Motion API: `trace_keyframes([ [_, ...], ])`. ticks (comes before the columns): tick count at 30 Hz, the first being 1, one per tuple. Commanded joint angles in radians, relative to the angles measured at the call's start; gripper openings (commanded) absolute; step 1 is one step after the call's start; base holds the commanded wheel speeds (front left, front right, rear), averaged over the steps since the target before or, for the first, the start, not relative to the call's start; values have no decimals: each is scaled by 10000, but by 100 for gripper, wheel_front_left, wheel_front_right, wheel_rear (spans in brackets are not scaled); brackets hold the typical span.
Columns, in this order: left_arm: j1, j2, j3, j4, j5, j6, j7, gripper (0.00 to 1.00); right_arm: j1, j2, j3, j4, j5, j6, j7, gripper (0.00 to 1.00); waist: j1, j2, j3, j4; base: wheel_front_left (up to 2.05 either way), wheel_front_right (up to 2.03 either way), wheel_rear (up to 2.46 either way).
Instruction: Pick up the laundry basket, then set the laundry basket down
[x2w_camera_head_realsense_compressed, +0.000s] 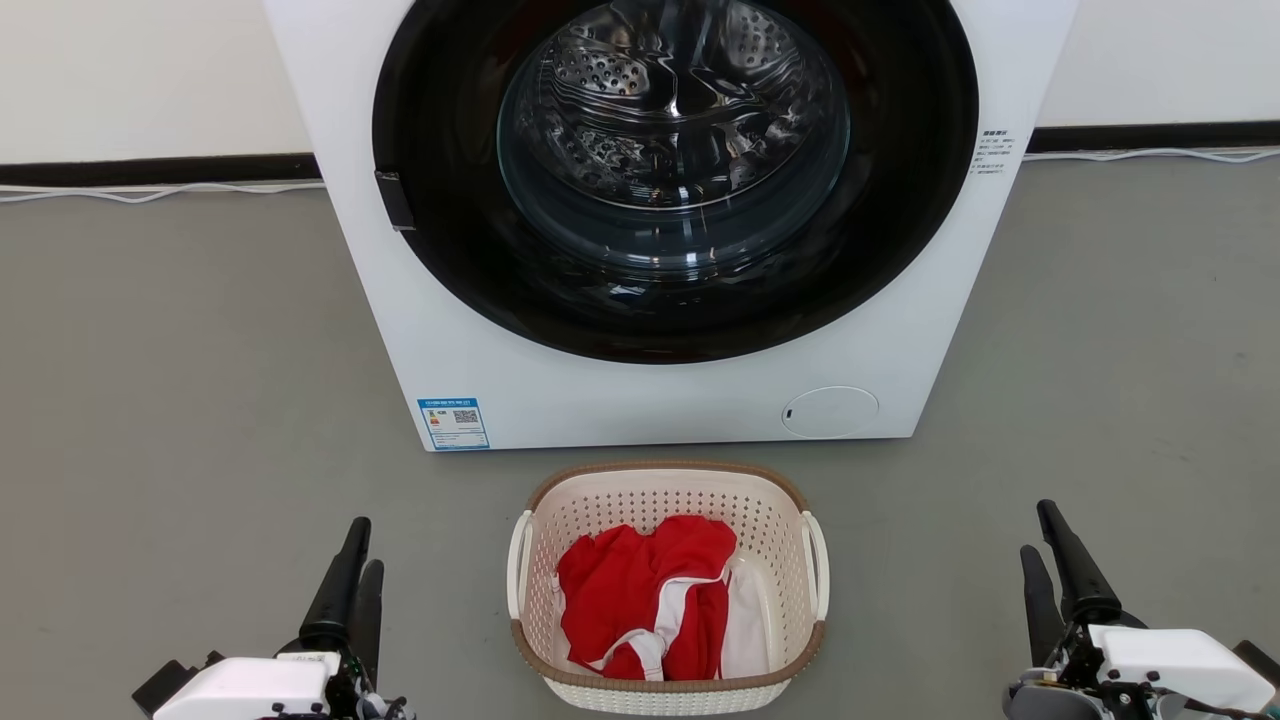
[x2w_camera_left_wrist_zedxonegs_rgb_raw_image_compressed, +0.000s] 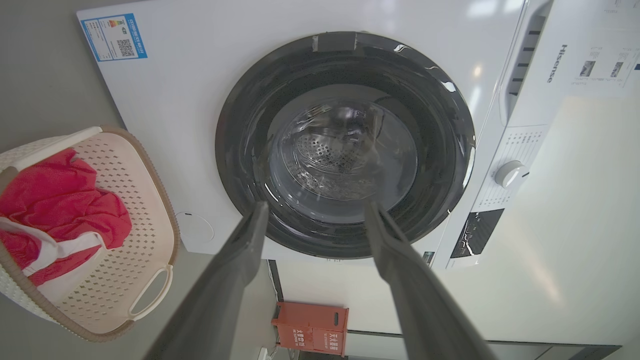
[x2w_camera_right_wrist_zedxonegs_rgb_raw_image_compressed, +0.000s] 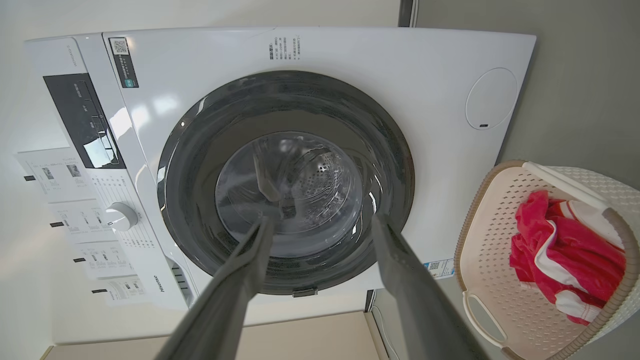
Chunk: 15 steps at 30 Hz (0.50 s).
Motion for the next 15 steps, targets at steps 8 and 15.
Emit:
trace_keyframes([
  [8, -273, 74, -136, -227, 564, -17, -276, 100, -182, -76, 158, -388, -809, 19, -351, 100, -3, 0, 9, 5, 0, 0, 0],
  [15, -313, 84, -199, -133, 1564, 54, -541, 100, -188, -95, 174, -440, -2256, 25, -616, 100, -3, 0, 12, 10, 0, 0, 0],
])
